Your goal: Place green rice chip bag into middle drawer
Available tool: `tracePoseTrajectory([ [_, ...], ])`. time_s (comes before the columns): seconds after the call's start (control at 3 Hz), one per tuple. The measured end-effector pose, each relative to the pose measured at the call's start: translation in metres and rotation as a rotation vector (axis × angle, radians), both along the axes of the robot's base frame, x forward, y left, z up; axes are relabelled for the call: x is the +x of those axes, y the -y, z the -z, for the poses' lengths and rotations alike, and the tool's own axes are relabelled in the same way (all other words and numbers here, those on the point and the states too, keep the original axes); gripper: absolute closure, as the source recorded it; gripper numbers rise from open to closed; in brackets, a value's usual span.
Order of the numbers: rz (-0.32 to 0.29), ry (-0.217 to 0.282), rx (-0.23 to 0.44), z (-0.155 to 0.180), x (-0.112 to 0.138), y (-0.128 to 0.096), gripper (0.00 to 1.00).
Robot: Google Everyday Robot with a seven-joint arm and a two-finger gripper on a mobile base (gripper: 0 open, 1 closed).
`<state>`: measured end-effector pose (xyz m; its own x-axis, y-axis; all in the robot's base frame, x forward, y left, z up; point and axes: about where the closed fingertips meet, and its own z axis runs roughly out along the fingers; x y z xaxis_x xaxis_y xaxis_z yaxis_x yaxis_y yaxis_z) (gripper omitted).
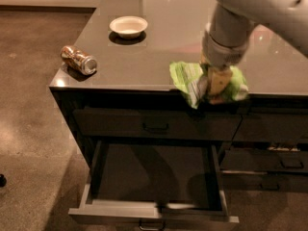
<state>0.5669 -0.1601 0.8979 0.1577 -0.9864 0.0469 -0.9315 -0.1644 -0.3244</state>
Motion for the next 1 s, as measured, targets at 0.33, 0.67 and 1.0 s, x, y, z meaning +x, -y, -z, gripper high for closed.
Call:
tracePoseTrajectory([
  [0.33,0.070,-0.087,0.155,0.018,-0.052,0.006,1.00],
  [0.67,0.123,-0.196,0.352,0.080,-0.084,0.006,1.00],
  [1.0,0.165,-0.220,0.483,0.090,-0.090,0.000,1.00],
])
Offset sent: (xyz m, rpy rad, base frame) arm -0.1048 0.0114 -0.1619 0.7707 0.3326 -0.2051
